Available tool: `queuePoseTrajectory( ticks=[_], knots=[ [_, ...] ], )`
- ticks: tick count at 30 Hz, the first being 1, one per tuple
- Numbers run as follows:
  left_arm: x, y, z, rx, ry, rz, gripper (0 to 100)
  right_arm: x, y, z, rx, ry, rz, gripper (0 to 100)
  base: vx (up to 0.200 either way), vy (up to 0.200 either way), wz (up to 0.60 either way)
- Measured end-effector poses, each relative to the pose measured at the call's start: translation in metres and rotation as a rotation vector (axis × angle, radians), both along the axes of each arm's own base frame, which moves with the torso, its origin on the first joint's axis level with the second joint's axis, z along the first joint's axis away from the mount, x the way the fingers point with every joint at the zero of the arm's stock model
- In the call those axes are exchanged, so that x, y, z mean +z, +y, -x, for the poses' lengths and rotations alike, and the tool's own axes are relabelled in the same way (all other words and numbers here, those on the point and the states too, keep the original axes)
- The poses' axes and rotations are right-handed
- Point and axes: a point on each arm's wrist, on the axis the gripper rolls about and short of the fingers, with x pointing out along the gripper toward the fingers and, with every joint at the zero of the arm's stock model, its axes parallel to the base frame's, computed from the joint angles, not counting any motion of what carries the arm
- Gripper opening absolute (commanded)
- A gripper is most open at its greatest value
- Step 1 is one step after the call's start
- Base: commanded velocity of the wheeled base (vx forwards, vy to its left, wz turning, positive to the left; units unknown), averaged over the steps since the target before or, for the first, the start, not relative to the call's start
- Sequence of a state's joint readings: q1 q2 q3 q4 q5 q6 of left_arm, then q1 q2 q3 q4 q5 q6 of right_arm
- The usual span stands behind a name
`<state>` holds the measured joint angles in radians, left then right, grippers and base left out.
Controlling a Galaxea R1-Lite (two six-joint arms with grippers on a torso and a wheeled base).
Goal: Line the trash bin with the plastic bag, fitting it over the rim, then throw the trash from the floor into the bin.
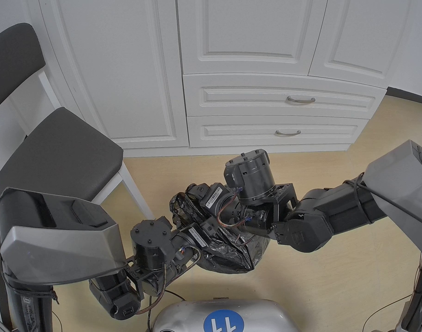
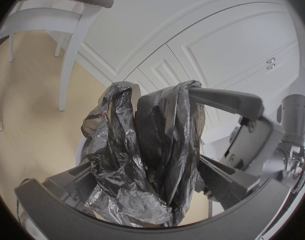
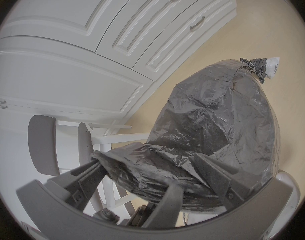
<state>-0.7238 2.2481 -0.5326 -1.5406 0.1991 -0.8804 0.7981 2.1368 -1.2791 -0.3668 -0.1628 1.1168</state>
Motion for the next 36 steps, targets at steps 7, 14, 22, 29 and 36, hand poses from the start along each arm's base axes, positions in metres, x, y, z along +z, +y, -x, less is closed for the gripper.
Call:
queuePoseTrajectory(
  ticks=[7, 14, 22, 29, 36],
  knots=[
    [-0.006, -0.003, -0.011, 0.019, -0.006, 0.007, 100, -0.003, 0.003, 0.004, 0.011, 0.006, 0.007, 100, 0.0, 0.0, 0.0],
    [-0.011, -0.002, -0.017, 0.033, -0.002, 0.002, 0, -0.004, 0.004, 0.004, 0.012, 0.008, 0.01, 100, 0.0, 0.0, 0.0],
    [-0.014, -0.001, -0.02, 0.04, 0.002, -0.001, 0, -0.004, 0.004, 0.005, 0.01, 0.005, 0.018, 100, 0.0, 0.0, 0.0],
    [-0.015, 0.005, -0.026, 0.064, 0.001, 0.0, 0, -0.006, 0.003, 0.007, 0.017, 0.001, 0.038, 100, 0.0, 0.0, 0.0],
    [-0.02, 0.011, -0.034, 0.09, 0.006, -0.004, 0, -0.005, -0.005, 0.014, 0.061, -0.014, 0.135, 100, 0.0, 0.0, 0.0]
  ],
)
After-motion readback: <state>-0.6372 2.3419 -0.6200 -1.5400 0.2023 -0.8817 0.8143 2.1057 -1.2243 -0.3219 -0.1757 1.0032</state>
